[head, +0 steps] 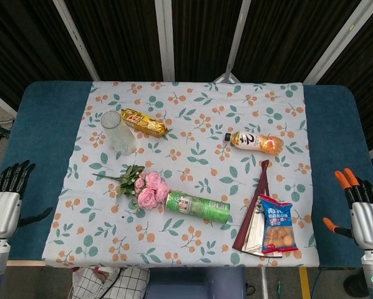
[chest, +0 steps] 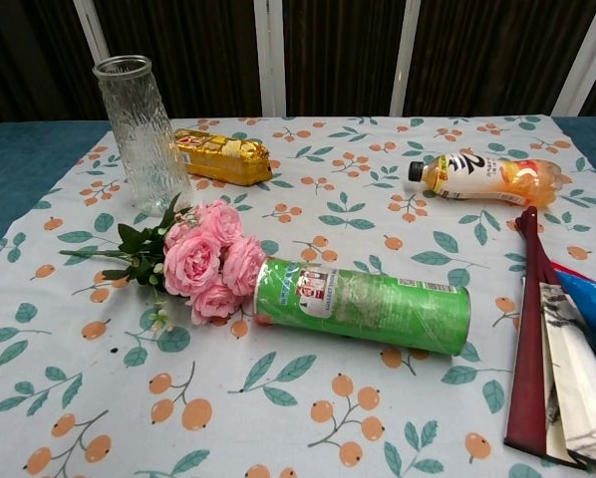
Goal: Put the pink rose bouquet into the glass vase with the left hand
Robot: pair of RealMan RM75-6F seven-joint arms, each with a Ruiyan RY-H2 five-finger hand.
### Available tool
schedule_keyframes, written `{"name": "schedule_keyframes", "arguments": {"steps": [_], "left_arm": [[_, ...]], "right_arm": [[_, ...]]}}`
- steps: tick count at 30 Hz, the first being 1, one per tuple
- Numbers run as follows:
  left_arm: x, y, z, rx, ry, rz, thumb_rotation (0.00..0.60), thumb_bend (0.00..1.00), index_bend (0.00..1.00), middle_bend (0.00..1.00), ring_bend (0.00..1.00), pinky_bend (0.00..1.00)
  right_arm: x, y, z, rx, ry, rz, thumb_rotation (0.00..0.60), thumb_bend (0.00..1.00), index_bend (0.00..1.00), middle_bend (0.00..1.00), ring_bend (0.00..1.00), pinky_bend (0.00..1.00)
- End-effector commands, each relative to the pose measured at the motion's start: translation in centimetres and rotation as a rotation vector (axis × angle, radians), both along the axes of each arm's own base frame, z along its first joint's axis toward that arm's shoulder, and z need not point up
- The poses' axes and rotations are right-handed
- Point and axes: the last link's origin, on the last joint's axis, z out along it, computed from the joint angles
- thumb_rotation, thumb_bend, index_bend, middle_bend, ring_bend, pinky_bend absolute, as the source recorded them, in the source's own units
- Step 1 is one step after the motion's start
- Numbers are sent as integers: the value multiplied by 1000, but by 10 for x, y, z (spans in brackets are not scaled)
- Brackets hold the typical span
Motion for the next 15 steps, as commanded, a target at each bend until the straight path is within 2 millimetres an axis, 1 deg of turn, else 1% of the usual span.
{"name": "schedule_keyframes", "arguments": {"steps": [1,4,8,11,15], "left_arm": [[9,32,0,-71,45,-18,600,180,36,24,0,0],[21,53,-8,-170,49,-26,600,166,35,24,0,0],[39,70,-23,-276,82,-56,600,151,33,24,0,0],[57,83,-42,-361,104,-72,600,150,31,24,0,0],[78,95,-66,-428,113,-81,600,150,28,26,0,0]], "right_arm": [[-2,-1,1,-5,-7,-11,600,155,107,0,0,0],[-4,-3,1,-4,-30,-27,600,155,107,0,0,0],[-6,-5,1,-4,-37,-40,600,155,107,0,0,0],[-8,-6,2,-6,-40,-54,600,155,107,0,0,0],[-11,-5,3,-9,-45,-71,600,155,107,0,0,0]]}}
